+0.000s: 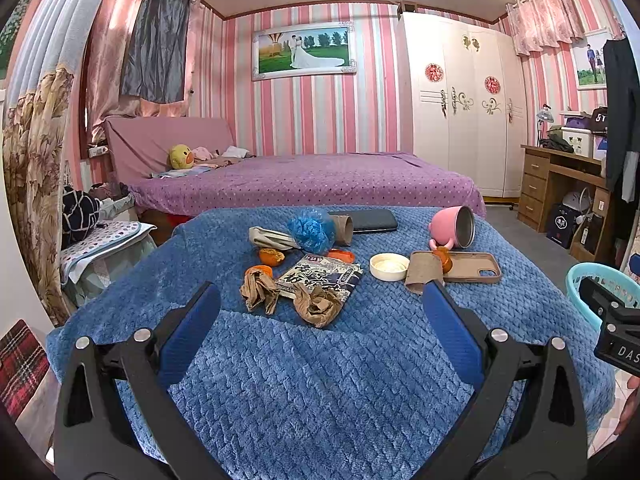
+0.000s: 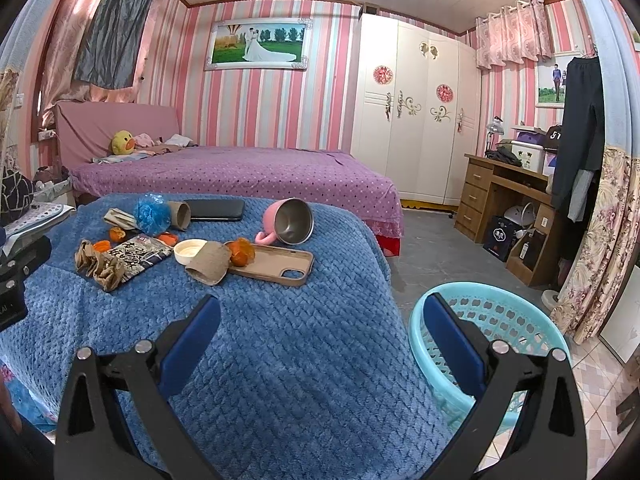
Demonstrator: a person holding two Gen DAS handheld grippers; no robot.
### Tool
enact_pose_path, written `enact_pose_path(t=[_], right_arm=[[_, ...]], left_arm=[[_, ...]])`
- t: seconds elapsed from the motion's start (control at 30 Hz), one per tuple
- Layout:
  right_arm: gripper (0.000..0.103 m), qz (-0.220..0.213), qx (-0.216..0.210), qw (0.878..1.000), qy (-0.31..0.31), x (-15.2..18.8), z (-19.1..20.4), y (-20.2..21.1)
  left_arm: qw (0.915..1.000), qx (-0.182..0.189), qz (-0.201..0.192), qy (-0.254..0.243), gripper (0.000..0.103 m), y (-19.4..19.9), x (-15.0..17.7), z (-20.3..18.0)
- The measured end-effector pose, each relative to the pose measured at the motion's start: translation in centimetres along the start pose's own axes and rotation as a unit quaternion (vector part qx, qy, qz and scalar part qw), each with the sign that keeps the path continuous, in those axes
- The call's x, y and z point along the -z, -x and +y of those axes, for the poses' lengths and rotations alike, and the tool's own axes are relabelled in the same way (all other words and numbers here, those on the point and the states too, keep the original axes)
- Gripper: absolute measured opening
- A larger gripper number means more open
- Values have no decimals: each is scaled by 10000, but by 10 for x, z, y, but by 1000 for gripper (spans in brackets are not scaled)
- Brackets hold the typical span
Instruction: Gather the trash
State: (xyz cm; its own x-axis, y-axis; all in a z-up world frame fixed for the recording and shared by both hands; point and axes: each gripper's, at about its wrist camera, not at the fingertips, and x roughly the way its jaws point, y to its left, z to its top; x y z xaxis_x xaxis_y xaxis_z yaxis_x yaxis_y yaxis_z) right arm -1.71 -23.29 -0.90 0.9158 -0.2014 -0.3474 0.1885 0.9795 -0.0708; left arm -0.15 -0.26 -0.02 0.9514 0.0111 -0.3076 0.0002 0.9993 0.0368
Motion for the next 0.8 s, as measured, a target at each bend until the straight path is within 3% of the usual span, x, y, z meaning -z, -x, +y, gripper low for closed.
enact_pose_path(t=[0.8], right_arm=[[99,23,11,10000,29,3,1,-4]], left_arm=[[10000,-13,0,-19,98,0,-2,2]])
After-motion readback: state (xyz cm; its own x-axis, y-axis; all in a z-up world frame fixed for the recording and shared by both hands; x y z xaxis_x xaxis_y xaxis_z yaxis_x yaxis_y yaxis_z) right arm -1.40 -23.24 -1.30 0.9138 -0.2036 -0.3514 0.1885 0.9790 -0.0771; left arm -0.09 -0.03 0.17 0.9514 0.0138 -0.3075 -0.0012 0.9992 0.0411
